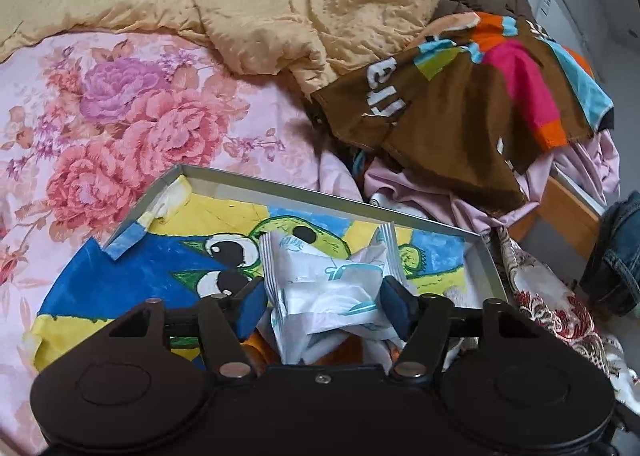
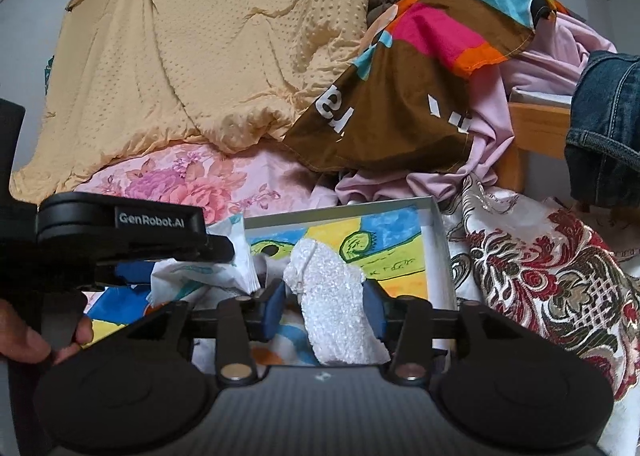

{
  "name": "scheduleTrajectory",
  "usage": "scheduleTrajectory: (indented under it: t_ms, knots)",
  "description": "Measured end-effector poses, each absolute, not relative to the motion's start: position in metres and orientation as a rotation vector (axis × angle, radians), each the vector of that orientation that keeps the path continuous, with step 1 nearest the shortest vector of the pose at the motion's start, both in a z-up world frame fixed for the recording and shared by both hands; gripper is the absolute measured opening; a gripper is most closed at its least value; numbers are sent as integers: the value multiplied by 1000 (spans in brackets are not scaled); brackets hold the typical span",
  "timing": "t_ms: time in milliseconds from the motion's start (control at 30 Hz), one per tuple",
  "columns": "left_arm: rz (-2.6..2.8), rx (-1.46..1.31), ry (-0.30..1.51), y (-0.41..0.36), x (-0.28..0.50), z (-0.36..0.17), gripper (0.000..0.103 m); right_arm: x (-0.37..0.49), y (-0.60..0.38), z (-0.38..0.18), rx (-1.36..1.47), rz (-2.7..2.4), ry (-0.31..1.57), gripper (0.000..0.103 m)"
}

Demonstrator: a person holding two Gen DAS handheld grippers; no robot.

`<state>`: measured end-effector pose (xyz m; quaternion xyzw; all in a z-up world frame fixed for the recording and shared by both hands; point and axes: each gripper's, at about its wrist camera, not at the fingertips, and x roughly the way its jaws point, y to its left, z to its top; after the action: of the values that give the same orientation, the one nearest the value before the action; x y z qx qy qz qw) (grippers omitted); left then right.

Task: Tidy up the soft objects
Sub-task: 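Carry the white packet with the left tool while the right tool carries the figure into the tray, then open both tools to release the white packet and figure in the tray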

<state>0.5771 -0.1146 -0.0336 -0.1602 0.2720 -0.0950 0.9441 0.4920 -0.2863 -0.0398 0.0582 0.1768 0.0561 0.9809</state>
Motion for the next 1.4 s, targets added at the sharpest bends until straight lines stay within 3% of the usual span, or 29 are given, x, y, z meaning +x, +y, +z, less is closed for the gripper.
scheduleTrajectory:
  t_ms: [200, 600, 1100, 1400]
  knots:
    - [-160, -301, 553, -107, 578, -27, 81, 491, -288, -39, 138, 128, 353, 66]
    - [-110, -333, 551, -93, 565, -18, 89, 477, -293, -23, 147, 103, 317, 87]
    - [-119, -262, 471, -83, 503, 15, 102, 426, -300, 20, 162, 62, 236, 101]
    - [-157, -232, 463, -64, 445, 31, 102, 380, -287, 43, 127, 58, 207, 103]
